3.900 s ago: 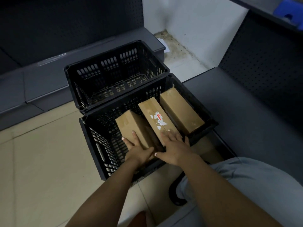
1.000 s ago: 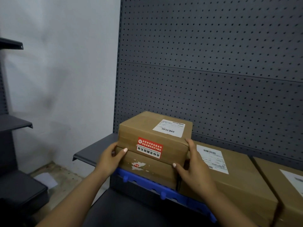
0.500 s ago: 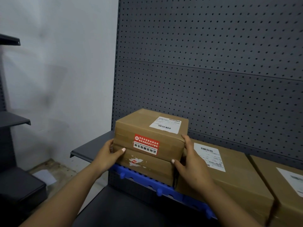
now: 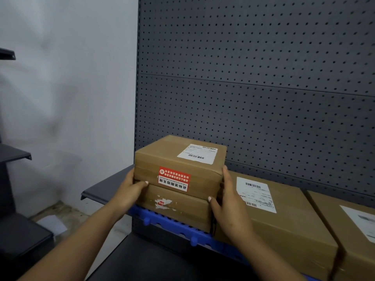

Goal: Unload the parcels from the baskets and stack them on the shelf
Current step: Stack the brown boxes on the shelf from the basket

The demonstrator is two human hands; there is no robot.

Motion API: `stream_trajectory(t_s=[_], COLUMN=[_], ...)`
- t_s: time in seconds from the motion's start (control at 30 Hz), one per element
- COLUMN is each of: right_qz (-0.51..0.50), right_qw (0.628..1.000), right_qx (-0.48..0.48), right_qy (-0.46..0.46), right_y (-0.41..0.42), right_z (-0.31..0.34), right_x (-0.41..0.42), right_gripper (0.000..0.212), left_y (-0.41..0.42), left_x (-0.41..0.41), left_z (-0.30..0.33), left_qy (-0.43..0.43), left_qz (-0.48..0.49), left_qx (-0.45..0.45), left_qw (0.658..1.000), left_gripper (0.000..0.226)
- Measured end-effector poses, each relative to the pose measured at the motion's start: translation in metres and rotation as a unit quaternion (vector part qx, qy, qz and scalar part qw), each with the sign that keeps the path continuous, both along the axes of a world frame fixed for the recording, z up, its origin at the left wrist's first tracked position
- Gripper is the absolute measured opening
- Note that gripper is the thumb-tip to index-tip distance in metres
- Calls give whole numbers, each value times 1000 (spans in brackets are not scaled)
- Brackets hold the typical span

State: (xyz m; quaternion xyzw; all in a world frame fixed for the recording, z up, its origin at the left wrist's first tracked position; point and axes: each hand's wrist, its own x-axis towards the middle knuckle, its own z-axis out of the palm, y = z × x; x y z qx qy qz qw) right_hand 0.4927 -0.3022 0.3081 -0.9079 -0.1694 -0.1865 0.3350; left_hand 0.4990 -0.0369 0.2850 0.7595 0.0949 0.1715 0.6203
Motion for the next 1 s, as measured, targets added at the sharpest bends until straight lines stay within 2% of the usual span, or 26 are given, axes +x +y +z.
stream_trajectory(t_s=[0.1,0.3,0.5,0.57,0.63,0.73,0.83,0.9,1.0], right_qz=[6,6,7,15,1,-55,-93,-104,-113], right_qw=[1000,1000,1000,1000,1000,988,965,951,940], right_qx=[-1,16,27,19,-13,-135,-245,-285,-319], right_qy=[-7,-4,14,13,-9,-51,13,51,51], right_y=[3,3,0,-6,-18,-49,-80,-92,-97], right_z=[-3,-4,-5,-2,4,9,5,-2,-11], right_x=[-4,-3,-1,-2,-4,-6,-10,-15,-17], right_gripper=[90,89,91,93,91,79,78,77,77], left_y=[-1,-3,-6,-8,-10,-20,-42,-62,-89], left_x=[3,2,0,0,-2,-9,-17,-21,-22], left_z=[2,-1,0,0,2,11,26,35,45], left_qy=[-9,-1,-19,-32,-34,-74,-128,-134,-135], left_qz=[22,28,11,16,71,136,109,77,42], left_qx=[-22,12,21,41,120,290,401,453,505], left_qw=[999,1000,1000,999,990,944,901,878,851], left_gripper=[46,45,53,69,91,99,93,89,85])
